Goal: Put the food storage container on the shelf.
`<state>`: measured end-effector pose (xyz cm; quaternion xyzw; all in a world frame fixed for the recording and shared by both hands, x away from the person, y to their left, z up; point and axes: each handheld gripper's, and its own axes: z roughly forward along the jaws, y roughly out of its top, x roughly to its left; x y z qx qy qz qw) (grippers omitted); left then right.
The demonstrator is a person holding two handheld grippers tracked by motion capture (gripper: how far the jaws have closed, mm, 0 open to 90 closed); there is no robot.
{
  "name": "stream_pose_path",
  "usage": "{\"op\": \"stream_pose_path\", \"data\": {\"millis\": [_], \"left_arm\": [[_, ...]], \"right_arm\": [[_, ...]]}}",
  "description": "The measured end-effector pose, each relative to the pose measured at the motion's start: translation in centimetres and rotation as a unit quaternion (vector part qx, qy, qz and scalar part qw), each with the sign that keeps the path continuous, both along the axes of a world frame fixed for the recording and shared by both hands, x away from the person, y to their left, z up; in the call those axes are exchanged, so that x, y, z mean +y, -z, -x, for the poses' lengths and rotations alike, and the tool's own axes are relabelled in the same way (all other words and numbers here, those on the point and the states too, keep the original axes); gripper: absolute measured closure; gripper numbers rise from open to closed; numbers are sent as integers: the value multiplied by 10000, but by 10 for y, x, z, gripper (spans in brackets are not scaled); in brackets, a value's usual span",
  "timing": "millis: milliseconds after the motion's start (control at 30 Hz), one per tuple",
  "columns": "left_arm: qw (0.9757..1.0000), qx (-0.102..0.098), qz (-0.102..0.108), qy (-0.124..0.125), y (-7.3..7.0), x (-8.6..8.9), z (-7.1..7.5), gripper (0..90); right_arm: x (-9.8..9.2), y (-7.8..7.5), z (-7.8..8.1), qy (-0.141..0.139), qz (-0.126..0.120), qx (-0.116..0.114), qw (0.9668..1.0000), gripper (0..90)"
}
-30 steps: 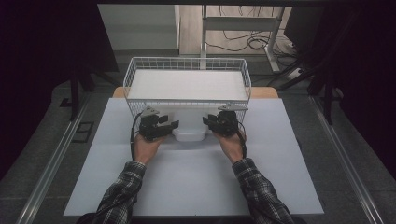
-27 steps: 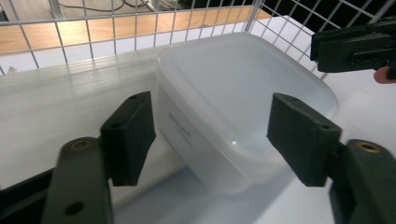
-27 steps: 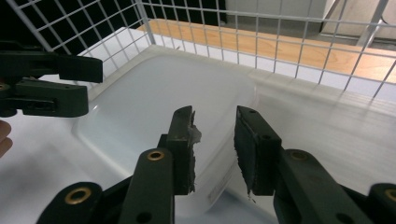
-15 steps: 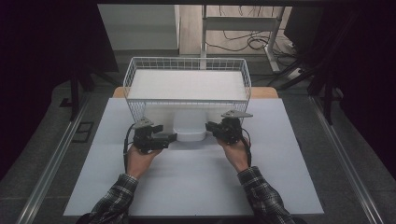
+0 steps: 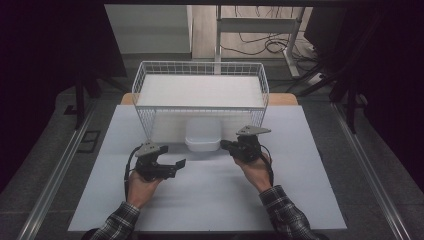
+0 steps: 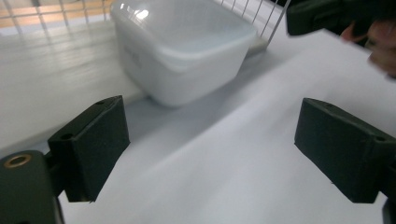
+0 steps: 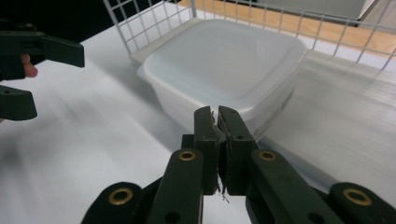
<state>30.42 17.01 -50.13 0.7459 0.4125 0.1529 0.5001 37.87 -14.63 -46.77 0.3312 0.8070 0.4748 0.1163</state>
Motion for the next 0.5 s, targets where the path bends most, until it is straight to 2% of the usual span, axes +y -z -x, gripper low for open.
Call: {"op": "stream_pose_path", "data": {"millis": [33,67,100,133,200,333,500], "left_arm": [[9999,-33,-141,-22,3,2,8,84],[9999,-33,-141,-22,3,2,8,80],[9997,-94,-227,-53,5,5,15,76],[9997,-94,-227,-53,5,5,15,71],[9996,-129,-249,-72,9,8,27,63],[9993,-142,-336,-109,13,11,37,44],[9981,-210,-571,-134,16,14,55,34]], "right_arm": [[2,1,3,-71,67,-10,10000,874],[2,1,3,-71,67,-10,10000,874],[5,2,5,-136,122,-24,9998,881],[5,2,5,-136,122,-24,9998,881],[10,4,8,-239,158,7,9996,886],[16,8,11,-332,226,27,9992,886],[30,18,13,-476,326,103,9983,886]]}}
